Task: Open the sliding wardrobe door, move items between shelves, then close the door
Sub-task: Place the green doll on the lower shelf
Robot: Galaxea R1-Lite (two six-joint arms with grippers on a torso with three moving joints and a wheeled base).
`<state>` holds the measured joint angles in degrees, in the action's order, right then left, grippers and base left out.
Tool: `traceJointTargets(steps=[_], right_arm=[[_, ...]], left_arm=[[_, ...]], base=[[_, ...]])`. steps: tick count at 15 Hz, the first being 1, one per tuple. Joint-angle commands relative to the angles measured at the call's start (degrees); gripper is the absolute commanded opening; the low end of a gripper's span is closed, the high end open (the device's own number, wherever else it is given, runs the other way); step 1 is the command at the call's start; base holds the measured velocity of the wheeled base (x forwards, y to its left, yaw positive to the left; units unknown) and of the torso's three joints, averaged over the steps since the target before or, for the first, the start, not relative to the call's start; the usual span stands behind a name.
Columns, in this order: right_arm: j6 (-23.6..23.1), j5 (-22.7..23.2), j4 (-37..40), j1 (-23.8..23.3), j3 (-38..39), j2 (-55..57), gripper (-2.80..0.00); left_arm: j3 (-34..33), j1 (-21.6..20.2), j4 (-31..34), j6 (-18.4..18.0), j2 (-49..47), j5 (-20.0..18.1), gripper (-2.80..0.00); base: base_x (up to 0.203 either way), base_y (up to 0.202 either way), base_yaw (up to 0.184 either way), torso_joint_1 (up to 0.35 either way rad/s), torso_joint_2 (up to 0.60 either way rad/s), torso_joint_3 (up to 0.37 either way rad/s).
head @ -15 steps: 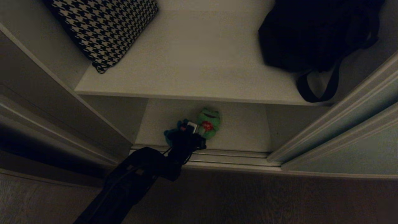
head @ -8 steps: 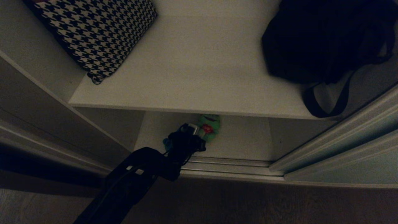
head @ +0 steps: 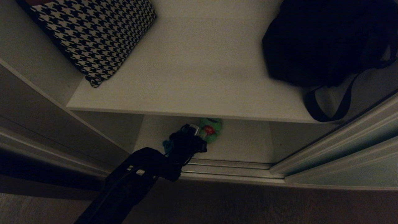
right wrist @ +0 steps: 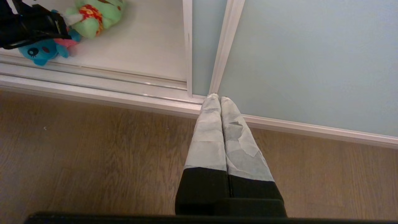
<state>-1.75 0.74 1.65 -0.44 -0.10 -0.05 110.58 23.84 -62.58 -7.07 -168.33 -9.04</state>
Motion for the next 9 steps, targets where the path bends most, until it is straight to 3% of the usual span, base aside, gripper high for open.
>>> traceJointTargets(steps=[1, 5, 6, 9], right_arm=[[0.0, 0.0, 0.0, 0.0, 0.0, 0.0, -2.80], [0.0, 0.0, 0.0, 0.0, 0.0, 0.0, -2.80], [0.0, 0.0, 0.0, 0.0, 0.0, 0.0, -2.80], [0.0, 0.0, 0.0, 0.0, 0.0, 0.0, -2.80]], left_arm=[[0.0, 0.4, 0.4, 0.0, 0.2, -3.2, -2.80], [0.2, 0.5, 2.4, -0.5, 0.2, -3.2, -2.80], [0.2, 0.4, 2.9, -0.6, 0.1, -3.1, 0.00], [0.2, 0.4, 3.2, -0.9, 0.1, -3.4, 0.00]], base=[[0.000, 0.000, 0.000, 0.000, 0.00, 0.000], [0.000, 0.000, 0.000, 0.000, 0.00, 0.000], [0.000, 0.000, 0.000, 0.000, 0.00, 0.000], [0.000, 0.000, 0.000, 0.000, 0.00, 0.000]])
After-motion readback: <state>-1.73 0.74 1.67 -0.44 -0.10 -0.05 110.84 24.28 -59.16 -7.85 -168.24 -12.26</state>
